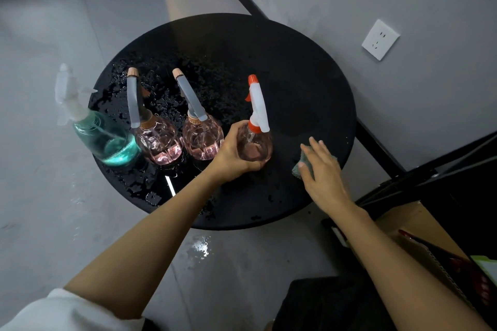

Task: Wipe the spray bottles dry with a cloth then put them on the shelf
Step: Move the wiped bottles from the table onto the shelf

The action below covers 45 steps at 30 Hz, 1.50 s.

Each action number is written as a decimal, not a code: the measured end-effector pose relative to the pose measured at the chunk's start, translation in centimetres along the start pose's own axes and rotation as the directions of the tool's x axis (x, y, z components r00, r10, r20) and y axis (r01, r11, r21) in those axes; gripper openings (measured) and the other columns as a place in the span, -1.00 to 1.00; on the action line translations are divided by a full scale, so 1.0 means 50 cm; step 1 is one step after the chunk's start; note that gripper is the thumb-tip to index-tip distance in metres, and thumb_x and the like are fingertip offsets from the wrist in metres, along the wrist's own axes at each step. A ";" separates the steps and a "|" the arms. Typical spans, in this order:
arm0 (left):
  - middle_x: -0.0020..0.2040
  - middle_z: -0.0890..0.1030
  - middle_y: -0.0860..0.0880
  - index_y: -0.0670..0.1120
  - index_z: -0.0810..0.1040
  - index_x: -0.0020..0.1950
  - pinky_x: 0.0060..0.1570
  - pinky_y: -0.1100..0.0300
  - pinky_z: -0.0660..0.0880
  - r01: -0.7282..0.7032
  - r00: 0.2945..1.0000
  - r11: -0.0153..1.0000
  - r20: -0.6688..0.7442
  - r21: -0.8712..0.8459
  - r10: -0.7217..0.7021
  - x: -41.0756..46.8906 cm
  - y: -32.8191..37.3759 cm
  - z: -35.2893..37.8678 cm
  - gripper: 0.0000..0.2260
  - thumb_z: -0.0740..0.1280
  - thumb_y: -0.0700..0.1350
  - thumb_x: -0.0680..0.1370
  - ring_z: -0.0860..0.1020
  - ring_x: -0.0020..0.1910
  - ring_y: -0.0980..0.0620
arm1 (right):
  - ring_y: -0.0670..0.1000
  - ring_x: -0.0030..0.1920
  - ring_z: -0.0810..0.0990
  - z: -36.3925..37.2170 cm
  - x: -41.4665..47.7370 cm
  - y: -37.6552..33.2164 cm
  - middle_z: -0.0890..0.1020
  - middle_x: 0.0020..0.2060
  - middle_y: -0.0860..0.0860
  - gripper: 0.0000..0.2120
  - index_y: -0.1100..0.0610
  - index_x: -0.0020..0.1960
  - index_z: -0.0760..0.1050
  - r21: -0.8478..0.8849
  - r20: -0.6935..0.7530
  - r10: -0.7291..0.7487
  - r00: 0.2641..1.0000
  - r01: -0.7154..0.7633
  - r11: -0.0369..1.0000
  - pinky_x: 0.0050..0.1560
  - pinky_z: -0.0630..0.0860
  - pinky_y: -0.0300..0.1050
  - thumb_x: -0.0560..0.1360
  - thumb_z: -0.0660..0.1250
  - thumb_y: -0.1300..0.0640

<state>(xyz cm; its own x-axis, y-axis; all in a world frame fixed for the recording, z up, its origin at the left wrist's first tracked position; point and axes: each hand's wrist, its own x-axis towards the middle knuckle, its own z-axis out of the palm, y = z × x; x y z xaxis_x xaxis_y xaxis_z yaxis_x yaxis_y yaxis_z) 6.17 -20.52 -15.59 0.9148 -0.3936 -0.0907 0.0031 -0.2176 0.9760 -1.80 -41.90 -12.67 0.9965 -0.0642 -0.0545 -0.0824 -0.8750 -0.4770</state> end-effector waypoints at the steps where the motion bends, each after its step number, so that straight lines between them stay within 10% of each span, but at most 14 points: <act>1: 0.28 0.48 -0.05 -0.06 0.22 0.42 0.30 0.12 0.44 0.000 1.000 1.000 0.010 0.004 0.000 -0.001 0.000 -0.002 -0.17 0.56 -0.19 0.25 0.49 0.28 0.07 | 0.04 0.53 0.09 -0.011 -0.004 -0.016 0.22 0.51 0.06 -0.59 0.15 0.46 0.30 0.099 -0.071 0.002 0.997 0.005 0.995 0.49 0.03 -0.05 0.63 0.14 0.10; 7: 0.27 0.48 -0.02 0.01 0.24 0.39 0.33 0.06 0.43 0.020 1.000 1.000 -0.012 0.020 -0.020 -0.004 0.008 0.000 -0.12 0.62 -0.03 0.18 0.49 0.28 0.07 | -0.03 0.20 0.52 -0.073 -0.069 -0.087 0.58 0.15 -0.01 -0.66 0.16 0.17 0.58 0.247 -0.288 -0.047 0.957 0.121 0.962 0.25 0.43 -0.12 0.58 0.11 0.08; 20: 0.28 0.46 -0.04 0.06 0.21 0.36 0.32 0.11 0.43 0.045 0.999 0.997 0.011 0.058 -0.046 -0.034 0.028 0.008 -0.14 0.64 -0.16 0.22 0.49 0.27 0.05 | -0.16 -0.11 0.61 -0.083 -0.278 -0.151 0.60 -0.19 -0.17 -0.66 0.04 -0.09 0.59 0.487 -0.296 0.077 0.952 0.081 0.870 -0.21 0.51 -0.19 0.58 0.07 -0.03; 36: 0.17 0.58 -0.06 -0.02 0.37 0.31 0.07 0.23 0.54 -0.074 0.994 0.997 0.082 -0.029 0.076 -0.175 0.186 0.073 -0.30 0.57 -0.13 0.22 0.60 0.15 0.02 | -0.19 -0.08 0.61 -0.174 -0.377 -0.128 0.62 -0.15 -0.20 -0.69 -0.02 -0.11 0.58 0.590 -0.376 0.244 0.894 0.028 0.807 -0.14 0.50 -0.39 0.55 0.09 -0.08; 45: 0.26 0.54 -0.03 0.01 0.38 0.38 0.22 -0.05 0.52 -0.231 0.954 0.972 0.201 0.030 0.221 -0.240 0.345 0.148 -0.25 0.59 -0.06 0.25 0.54 0.24 -0.05 | -0.25 -0.06 0.60 -0.307 -0.463 -0.100 0.62 -0.10 -0.26 -0.70 -0.01 -0.06 0.59 0.526 -0.513 0.216 0.831 0.106 0.844 -0.12 0.48 -0.44 0.55 0.10 -0.06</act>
<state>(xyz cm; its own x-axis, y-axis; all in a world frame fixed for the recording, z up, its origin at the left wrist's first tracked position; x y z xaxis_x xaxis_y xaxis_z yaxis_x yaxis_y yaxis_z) -7.75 -26.16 0.87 0.7924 -0.6034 0.0890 -0.2206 -0.1475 0.9642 -24.18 -43.42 4.43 0.8189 -0.4881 0.3019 0.0268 -0.4929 -0.8697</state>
